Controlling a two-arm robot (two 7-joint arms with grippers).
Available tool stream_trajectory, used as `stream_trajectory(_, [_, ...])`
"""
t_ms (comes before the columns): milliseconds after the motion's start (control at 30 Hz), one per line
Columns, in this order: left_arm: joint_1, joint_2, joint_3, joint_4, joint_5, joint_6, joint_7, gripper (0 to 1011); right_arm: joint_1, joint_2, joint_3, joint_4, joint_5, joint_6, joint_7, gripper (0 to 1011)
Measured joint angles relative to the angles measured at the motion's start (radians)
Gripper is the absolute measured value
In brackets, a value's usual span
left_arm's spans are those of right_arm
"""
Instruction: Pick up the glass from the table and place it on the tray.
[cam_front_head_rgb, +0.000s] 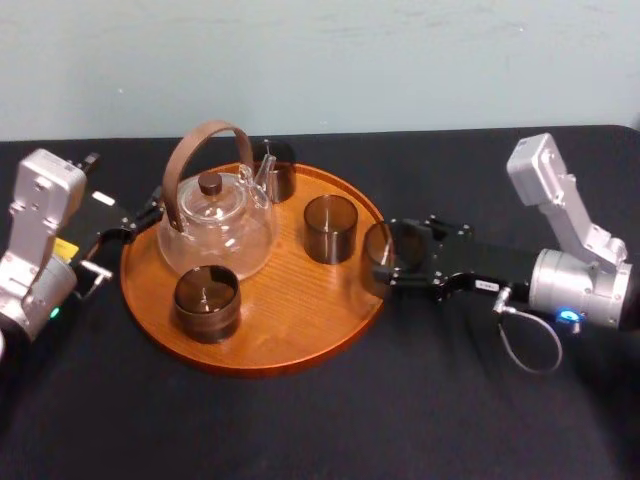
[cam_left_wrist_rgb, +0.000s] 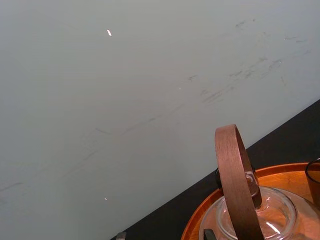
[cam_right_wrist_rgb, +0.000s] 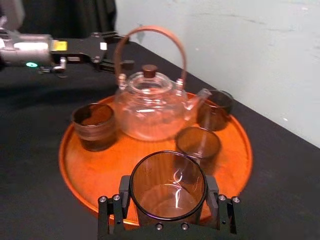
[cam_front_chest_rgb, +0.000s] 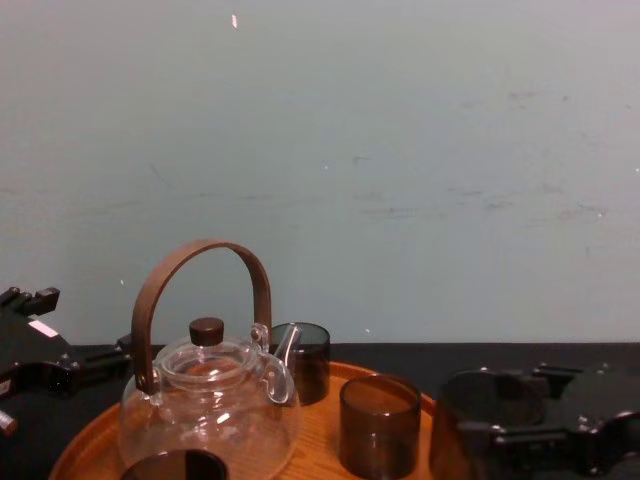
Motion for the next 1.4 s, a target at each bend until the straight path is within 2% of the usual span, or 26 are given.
stream_trajectory(267, [0.000, 0.000, 0.000, 0.000, 0.000, 0.000, 0.000, 1001, 0.016, -0.009, -0.049, -0.023, 0.005, -0.004, 0.011, 903])
stream_trajectory(467, [0.000, 0.000, 0.000, 0.000, 0.000, 0.000, 0.000, 1001, 0.037, -0.025, -0.079, -0.017, 0.007, -0.004, 0.011, 904])
stream_trajectory(933, [0.000, 0.000, 0.000, 0.000, 0.000, 0.000, 0.000, 1001, 0.103, -0.096, -0.144, 0.053, 0.004, -0.008, -0.002, 903])
stream_trajectory(1233, [0.000, 0.000, 0.000, 0.000, 0.000, 0.000, 0.000, 1001, 0.130, -0.127, -0.165, 0.099, -0.004, -0.014, -0.003, 903])
stream_trajectory(1400, [0.000, 0.000, 0.000, 0.000, 0.000, 0.000, 0.000, 1001, 0.151, -0.151, -0.178, 0.146, -0.009, -0.021, -0.001, 903])
